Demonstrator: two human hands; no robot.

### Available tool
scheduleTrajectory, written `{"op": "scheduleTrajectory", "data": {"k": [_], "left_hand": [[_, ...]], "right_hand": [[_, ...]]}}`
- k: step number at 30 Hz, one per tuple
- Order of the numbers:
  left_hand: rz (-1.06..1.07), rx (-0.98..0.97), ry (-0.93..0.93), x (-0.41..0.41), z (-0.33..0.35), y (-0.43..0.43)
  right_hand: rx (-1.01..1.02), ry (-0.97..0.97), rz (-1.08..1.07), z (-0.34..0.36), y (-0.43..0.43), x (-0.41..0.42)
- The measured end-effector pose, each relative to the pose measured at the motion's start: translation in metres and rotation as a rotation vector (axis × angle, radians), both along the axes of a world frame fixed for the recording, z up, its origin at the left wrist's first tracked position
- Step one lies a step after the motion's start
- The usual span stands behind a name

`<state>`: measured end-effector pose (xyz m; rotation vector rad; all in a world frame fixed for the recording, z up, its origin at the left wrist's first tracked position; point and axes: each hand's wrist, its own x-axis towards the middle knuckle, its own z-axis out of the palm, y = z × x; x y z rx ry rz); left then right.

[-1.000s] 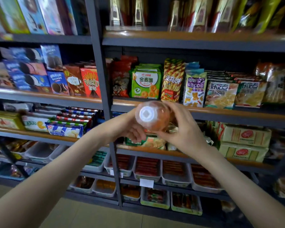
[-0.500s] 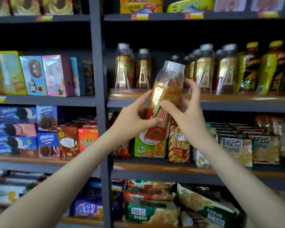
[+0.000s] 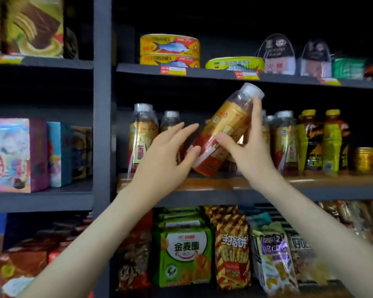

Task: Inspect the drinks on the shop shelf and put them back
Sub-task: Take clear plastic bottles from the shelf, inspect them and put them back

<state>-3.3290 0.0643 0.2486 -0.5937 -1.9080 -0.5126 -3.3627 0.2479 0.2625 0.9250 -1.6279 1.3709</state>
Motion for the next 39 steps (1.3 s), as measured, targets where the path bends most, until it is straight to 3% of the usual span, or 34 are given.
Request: {"op": "scheduleTrajectory", "data": {"k": [3, 7, 11, 23, 28, 35, 39], "left_hand": [[0.198, -0.046, 0.037, -0.028, 0.000, -0.011], [0.445, -0.101, 0.000, -0.049, 0.001, -0.020], [0.570, -0.147, 0.034, -0.063, 0.002, -0.028], [0.598, -0.212, 0.122, -0.077, -0.009, -0.037], [0.618, -0.212, 0.168, -0.080, -0.009, -0.036], [0.616, -0.198, 0.176, -0.079, -0.010, -0.037], [0.601, -0.190, 0.172, -0.078, -0.009, -0.038]], "right_hand": [[0.053, -0.013, -0.074, 0.011, 0.006, -0.021], [0.285, -0.073, -0.208, 0.016, 0.010, -0.045], [0.473, -0.189, -0.300, 0.017, 0.003, -0.072], [0.665, -0.497, -0.461, 0.029, -0.016, -0.125], [0.632, -0.516, -0.519, 0.030, -0.019, -0.142], [0.757, -0.492, -0.735, 0.031, -0.030, -0.162], [0.896, -0.350, -0.947, 0.030, -0.030, -0.164]]}}
